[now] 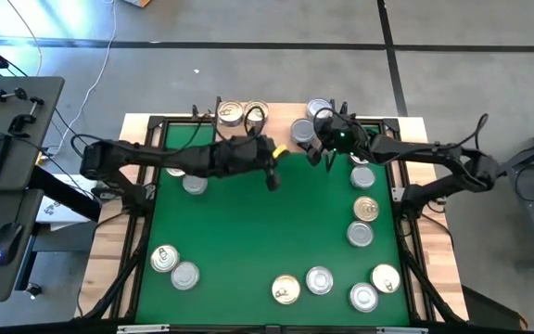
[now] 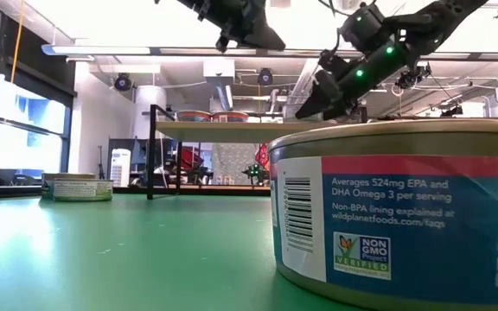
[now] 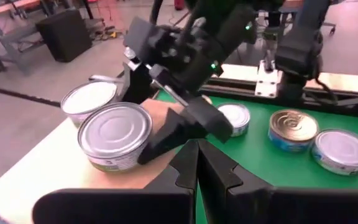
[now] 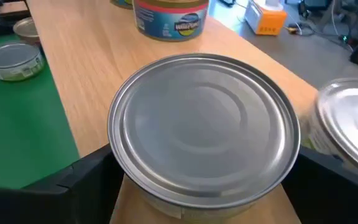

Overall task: Stack canned seafood by type on shelf
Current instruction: Put the green tuna can on the shelf aligned with the other green tuna can, then adjust the tuna cans on the shelf

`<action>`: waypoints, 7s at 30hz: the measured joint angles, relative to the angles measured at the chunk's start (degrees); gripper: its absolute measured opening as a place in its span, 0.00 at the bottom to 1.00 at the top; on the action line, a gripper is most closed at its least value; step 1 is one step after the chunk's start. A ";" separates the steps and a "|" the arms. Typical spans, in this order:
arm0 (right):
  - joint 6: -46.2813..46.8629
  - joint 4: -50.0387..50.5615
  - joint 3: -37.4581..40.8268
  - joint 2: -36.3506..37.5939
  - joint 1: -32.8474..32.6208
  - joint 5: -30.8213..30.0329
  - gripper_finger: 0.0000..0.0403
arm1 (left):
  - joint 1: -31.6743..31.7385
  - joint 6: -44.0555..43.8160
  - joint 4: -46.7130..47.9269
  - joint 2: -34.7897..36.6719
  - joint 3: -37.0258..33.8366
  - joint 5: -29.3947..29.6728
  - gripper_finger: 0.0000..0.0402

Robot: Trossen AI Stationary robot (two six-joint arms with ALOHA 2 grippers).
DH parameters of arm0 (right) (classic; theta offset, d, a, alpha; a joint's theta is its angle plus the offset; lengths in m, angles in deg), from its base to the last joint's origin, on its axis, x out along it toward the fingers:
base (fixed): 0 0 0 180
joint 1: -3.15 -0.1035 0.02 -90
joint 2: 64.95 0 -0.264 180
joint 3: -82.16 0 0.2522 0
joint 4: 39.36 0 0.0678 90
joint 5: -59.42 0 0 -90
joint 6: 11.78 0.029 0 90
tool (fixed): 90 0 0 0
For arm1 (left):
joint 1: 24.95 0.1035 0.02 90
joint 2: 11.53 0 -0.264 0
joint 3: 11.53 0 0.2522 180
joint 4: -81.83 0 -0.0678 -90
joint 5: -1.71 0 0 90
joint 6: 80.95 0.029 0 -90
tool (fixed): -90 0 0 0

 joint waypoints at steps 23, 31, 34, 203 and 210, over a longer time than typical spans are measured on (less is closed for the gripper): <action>-3.69 -4.16 0.40 -1.92 0.14 3.43 0.91 | 7.31 -1.81 0.67 -4.56 -0.08 -5.63 0.00; -2.95 -4.09 0.40 -1.92 0.10 6.01 0.98 | 7.48 -2.12 -3.14 -8.95 -0.09 -6.15 0.00; -3.31 -4.22 0.40 -1.92 0.10 6.74 0.98 | 7.66 -2.27 -3.27 -9.39 -0.09 -6.45 0.00; -6.71 41.82 -36.03 -10.42 1.94 5.01 0.41 | 35.14 7.73 12.18 -6.08 7.25 -15.21 0.00; -6.82 42.12 -36.03 -13.38 2.00 4.99 0.41 | 36.58 7.40 16.48 -6.95 7.25 -18.43 0.00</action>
